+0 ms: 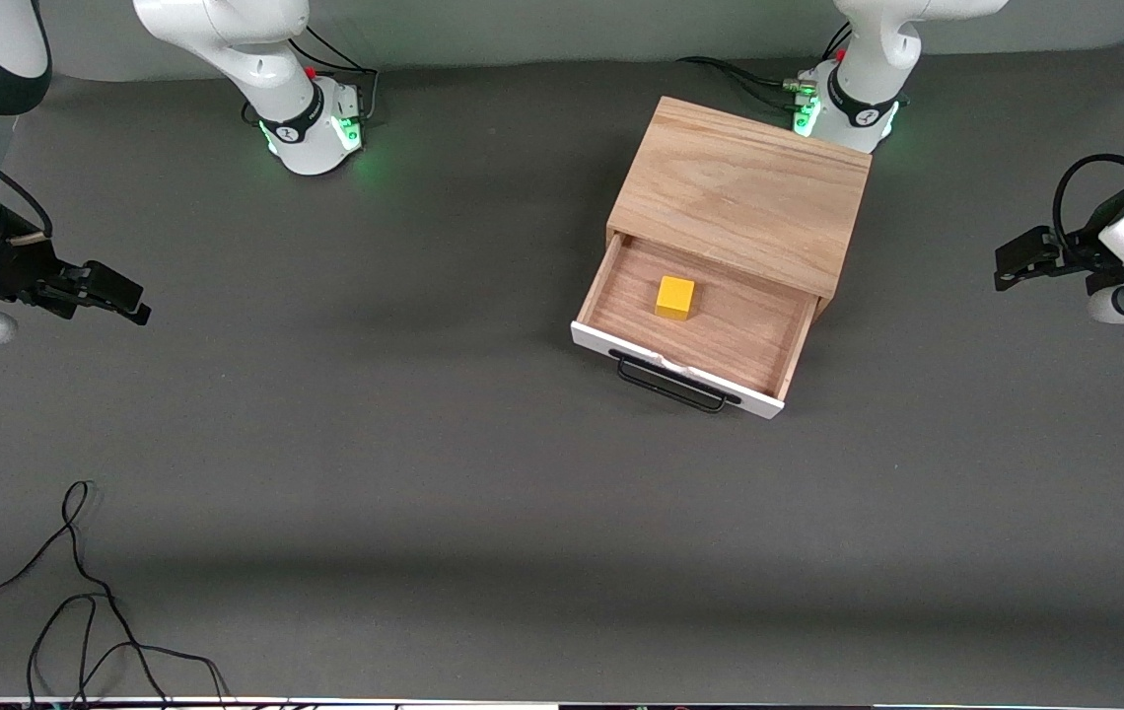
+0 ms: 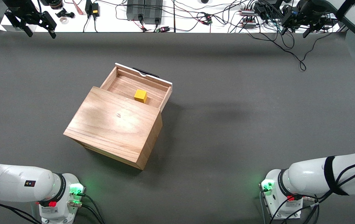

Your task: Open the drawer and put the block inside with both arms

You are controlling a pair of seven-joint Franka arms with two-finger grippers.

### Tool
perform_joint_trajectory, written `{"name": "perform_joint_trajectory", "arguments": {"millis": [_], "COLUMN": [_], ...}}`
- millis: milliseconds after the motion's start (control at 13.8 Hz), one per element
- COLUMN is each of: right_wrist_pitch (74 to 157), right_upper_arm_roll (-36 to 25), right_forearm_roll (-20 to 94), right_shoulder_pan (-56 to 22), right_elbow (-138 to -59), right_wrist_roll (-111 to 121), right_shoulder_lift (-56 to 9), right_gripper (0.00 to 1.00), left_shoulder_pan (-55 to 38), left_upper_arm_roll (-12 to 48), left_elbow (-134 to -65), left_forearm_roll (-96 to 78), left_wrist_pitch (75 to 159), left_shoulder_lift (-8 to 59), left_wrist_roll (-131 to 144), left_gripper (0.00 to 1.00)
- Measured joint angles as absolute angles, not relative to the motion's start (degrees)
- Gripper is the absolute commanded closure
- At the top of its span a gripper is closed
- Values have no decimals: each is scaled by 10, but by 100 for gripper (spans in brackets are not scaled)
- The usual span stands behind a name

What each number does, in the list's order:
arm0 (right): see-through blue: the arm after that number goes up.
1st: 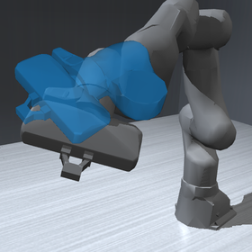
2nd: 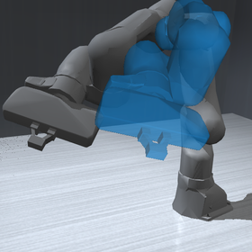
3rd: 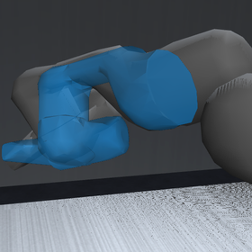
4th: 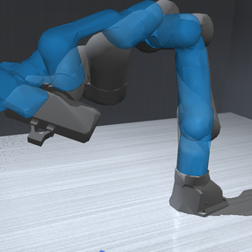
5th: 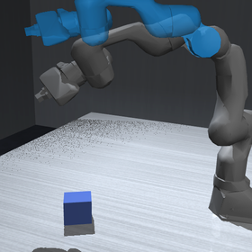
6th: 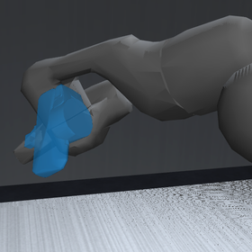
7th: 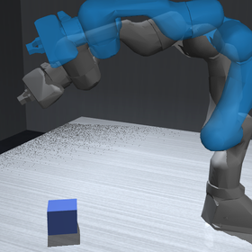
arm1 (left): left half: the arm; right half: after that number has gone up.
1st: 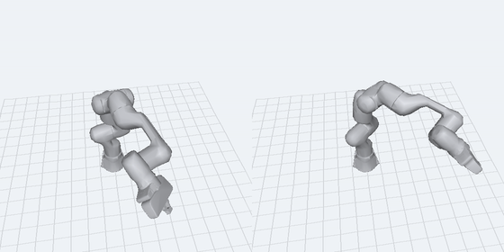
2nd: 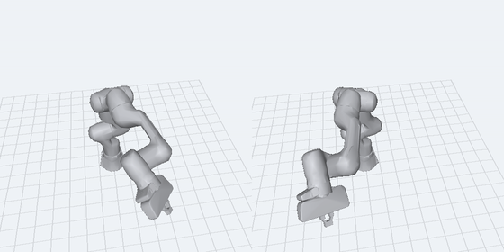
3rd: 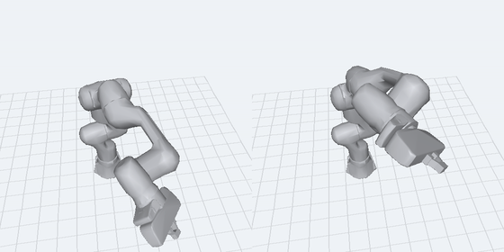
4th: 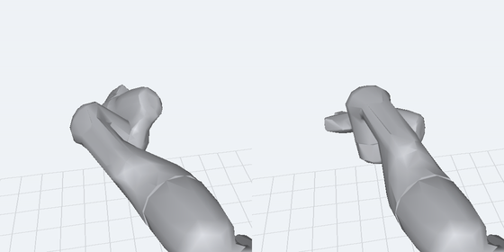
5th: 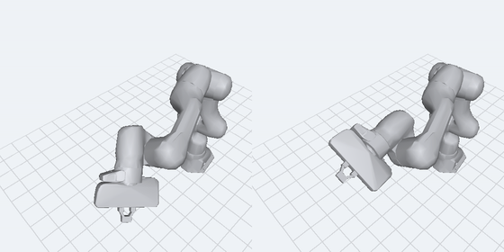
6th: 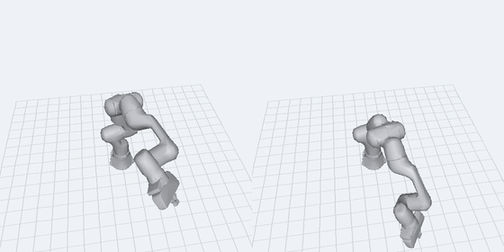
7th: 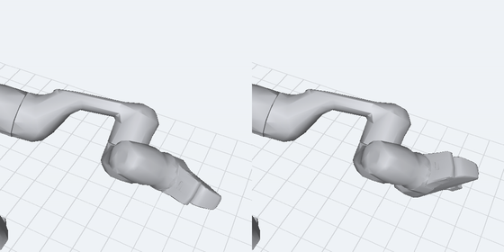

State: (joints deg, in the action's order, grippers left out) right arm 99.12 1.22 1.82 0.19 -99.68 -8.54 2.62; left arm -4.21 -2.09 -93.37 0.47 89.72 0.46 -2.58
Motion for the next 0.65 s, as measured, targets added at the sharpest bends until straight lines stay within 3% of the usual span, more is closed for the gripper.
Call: {"name": "perform_joint_trajectory", "arguments": {"millis": [651], "right_wrist_pitch": [991], "right_upper_arm_roll": [10], "right_forearm_roll": [12], "right_shoulder_pan": [-16], "right_elbow": [-996], "right_wrist_roll": [-79], "right_shoulder_lift": [18], "right_gripper": [0], "left_shoulder_pan": [-42], "left_upper_arm_roll": [-21], "left_elbow": [-934], "left_forearm_roll": [5], "left_wrist_pitch": [896], "left_shoulder_lift": [9], "left_wrist_roll": [-26], "left_gripper": [0]}}
